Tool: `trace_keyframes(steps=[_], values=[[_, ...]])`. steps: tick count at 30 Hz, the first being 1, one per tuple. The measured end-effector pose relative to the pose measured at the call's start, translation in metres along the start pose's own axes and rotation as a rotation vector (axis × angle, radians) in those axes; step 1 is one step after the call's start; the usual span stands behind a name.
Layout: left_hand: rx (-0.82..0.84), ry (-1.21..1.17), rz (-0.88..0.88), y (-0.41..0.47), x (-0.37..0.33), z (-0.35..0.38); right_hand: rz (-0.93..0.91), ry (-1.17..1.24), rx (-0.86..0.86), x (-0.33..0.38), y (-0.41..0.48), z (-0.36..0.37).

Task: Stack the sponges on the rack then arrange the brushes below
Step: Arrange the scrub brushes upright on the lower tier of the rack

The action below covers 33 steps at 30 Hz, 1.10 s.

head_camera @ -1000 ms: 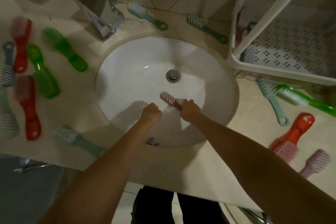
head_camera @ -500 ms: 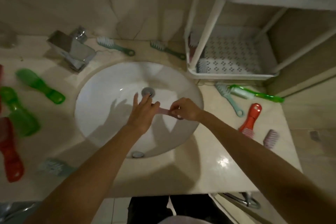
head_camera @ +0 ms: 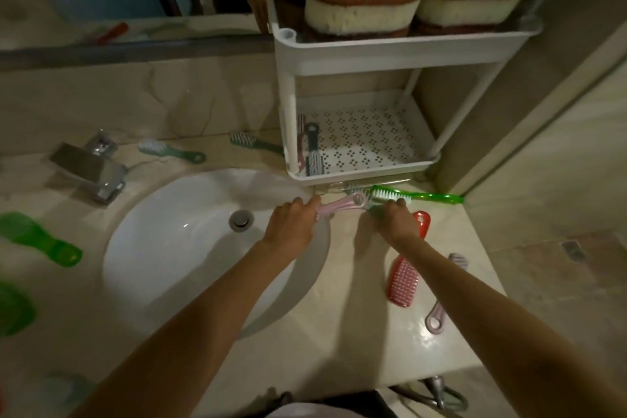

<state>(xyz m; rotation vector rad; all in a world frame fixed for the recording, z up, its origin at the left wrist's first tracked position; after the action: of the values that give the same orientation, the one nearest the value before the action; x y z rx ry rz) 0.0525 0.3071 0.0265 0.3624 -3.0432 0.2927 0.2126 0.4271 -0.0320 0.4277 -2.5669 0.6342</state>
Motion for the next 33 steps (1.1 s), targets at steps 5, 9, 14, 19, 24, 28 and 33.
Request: trace_keyframes(steps=[5, 9, 14, 19, 24, 28, 33], values=[[0.017, -0.09, -0.093, 0.001, -0.007, -0.004, 0.152, 0.257, 0.074, 0.005, -0.002, -0.006], [0.004, -0.215, -0.176, -0.004, -0.013, -0.009, 0.152, 0.354, 0.167, 0.007, -0.007, -0.017], [-0.047, -0.279, -0.208, -0.002, -0.023, -0.018, 0.258, 0.387, 0.246, 0.002, -0.022, -0.038], [-0.109, -0.299, -0.222, 0.012, -0.04, -0.04, 0.19, 0.36, 0.176, -0.002, -0.032, -0.066], [-0.192, -0.116, -0.208, 0.054, -0.041, -0.058, 0.128, 0.396, -0.004, 0.009, -0.023, -0.092], [-0.253, 0.0, -0.131, 0.09, -0.038, -0.07, 0.079, 0.448, -0.094, 0.028, -0.005, -0.109], [-0.149, 0.009, -0.113, 0.135, -0.032, -0.064, 0.065, 0.444, -0.129, 0.038, 0.024, -0.116]])
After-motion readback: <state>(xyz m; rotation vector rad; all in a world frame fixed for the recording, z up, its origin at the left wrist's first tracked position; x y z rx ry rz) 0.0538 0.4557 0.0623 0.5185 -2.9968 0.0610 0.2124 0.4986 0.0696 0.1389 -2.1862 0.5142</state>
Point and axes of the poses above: each hand's wrist, its own y-axis towards the middle knuckle, its own z-axis out of the palm, x = y × z, the point moved 1 cm from there along y, towards the middle knuckle, and after that the axes turned 14 degrees about y, right-handed, at the moved point
